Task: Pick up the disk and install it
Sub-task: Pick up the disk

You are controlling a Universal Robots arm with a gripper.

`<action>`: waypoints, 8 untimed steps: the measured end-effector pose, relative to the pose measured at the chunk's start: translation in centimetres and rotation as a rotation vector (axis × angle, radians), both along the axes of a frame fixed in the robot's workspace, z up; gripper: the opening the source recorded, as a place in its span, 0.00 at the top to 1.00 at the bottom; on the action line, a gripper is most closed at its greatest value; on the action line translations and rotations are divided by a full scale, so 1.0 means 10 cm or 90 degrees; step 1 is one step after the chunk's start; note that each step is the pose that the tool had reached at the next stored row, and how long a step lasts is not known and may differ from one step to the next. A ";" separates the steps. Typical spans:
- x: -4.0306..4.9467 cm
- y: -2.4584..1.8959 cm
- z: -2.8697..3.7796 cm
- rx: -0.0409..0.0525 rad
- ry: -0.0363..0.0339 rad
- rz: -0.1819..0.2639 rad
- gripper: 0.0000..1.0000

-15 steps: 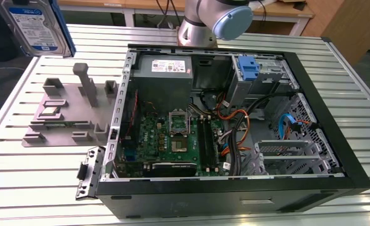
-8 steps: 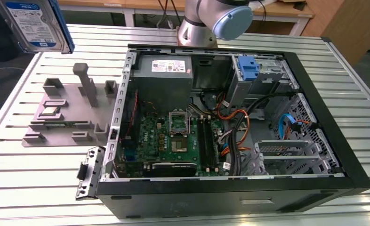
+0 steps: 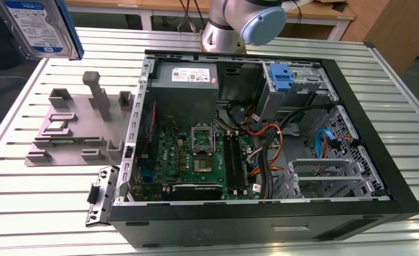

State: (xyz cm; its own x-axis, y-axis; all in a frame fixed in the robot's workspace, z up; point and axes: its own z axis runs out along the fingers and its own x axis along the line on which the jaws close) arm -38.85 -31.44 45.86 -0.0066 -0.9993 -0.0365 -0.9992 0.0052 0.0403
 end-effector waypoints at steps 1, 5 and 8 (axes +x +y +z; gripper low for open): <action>0.000 0.000 0.020 0.0000 0.0000 0.000 0.65; 0.002 -0.007 0.061 0.0000 -0.0001 0.000 0.65; 0.010 -0.055 0.065 0.0000 0.0000 0.000 0.65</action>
